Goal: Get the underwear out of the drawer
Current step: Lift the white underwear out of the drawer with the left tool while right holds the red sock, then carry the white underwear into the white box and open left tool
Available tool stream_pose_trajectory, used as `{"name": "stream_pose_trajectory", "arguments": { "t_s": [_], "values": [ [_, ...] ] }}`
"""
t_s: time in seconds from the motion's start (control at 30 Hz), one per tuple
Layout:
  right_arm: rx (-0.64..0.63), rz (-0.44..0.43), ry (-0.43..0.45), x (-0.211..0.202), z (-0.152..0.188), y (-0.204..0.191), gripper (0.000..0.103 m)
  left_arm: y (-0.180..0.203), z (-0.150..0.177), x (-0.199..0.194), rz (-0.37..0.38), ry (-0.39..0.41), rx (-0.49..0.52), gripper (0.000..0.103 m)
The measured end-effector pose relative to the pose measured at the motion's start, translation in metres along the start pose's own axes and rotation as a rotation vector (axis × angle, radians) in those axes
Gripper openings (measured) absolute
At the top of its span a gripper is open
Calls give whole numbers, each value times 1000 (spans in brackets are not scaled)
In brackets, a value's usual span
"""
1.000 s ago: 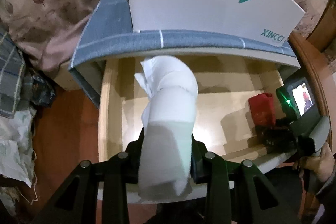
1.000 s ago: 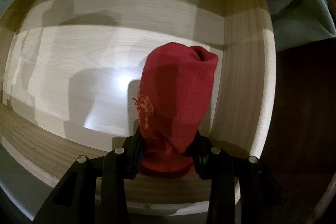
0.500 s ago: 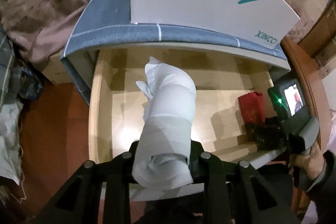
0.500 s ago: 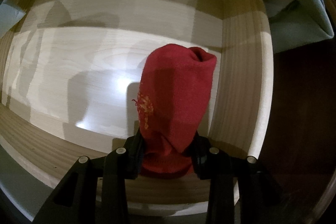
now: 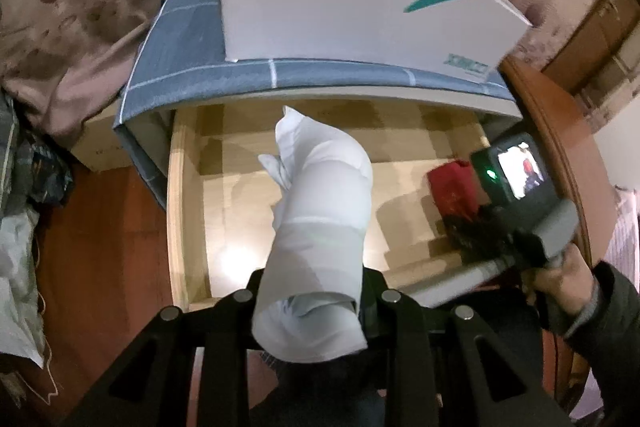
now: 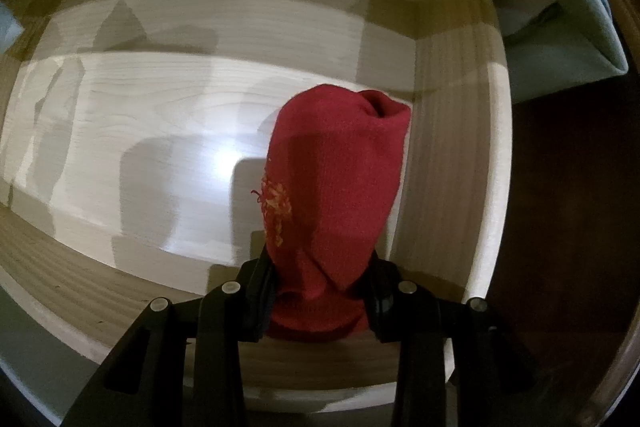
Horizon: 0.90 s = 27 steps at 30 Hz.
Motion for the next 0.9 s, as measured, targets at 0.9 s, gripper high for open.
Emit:
{"name": "stream_pose_trajectory", "arguments": {
  "t_s": [0.9],
  "values": [
    [-3, 16, 1, 0, 2, -3, 33, 42, -130, -199, -72, 447, 159, 26]
  ]
}}
Point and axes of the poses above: each gripper's, at about its wrist camera, not at the fingertips, and x roughly the way its jaws point, y to its right, z to its underside, the point moved 5 cm from there along x, roughly the way its jaws point, and after that the axes turned 2 degrees about x, right-handed, at the moved point
